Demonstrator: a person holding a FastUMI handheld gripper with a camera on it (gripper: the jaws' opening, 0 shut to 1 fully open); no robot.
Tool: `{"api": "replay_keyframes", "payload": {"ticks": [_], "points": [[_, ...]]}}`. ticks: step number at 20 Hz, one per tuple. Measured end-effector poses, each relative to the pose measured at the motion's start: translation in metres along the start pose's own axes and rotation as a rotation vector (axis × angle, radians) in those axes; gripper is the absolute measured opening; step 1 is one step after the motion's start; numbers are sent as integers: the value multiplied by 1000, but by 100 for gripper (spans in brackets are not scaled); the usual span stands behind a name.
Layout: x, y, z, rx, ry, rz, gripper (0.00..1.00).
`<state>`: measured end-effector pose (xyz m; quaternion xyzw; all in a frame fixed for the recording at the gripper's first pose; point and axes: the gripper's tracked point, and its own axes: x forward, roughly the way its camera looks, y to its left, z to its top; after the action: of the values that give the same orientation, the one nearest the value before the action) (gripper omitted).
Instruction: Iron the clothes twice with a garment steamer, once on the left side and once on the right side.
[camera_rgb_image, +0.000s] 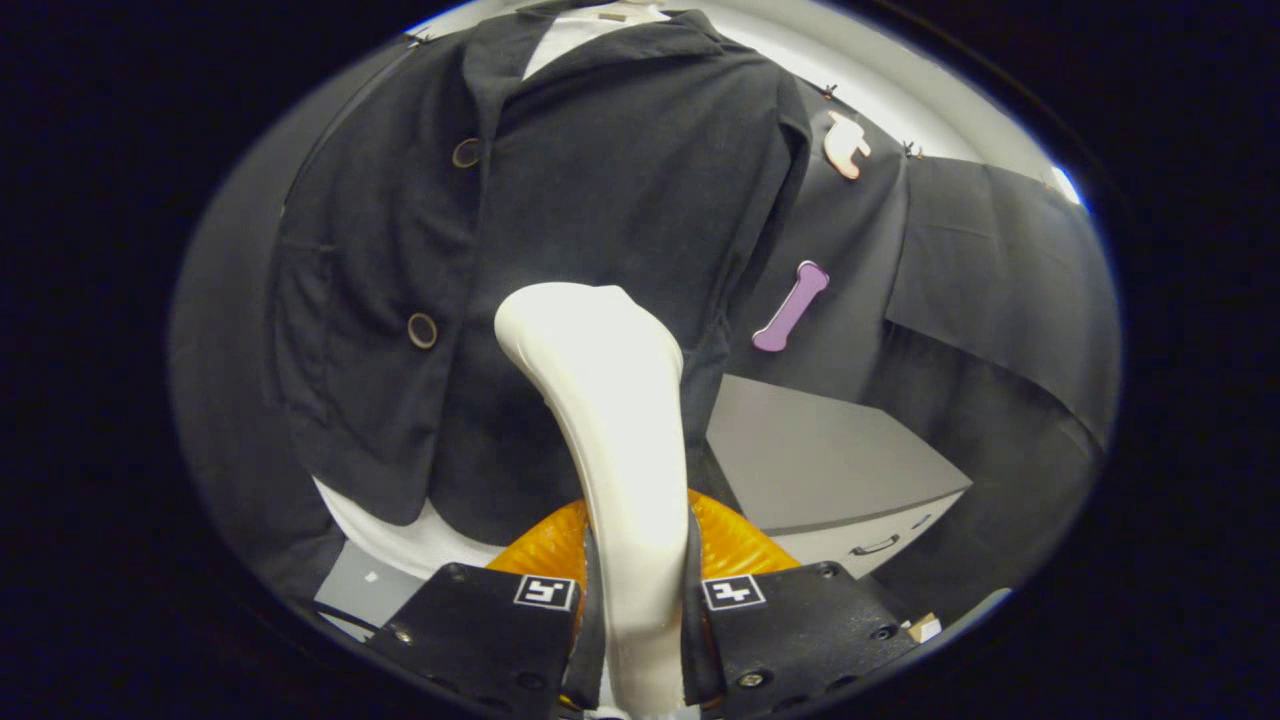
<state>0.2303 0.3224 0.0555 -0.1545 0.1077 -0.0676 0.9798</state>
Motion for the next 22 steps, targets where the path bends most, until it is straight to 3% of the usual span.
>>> {"api": "replay_keyframes", "payload": {"ticks": [4, 11, 15, 22], "points": [[4, 14, -46, 15, 100, 31, 33], [6, 19, -73, 18, 165, 62, 33], [-11, 12, -47, 52, 115, 85, 33], [-57, 28, 38, 92, -6, 167, 33]]}}
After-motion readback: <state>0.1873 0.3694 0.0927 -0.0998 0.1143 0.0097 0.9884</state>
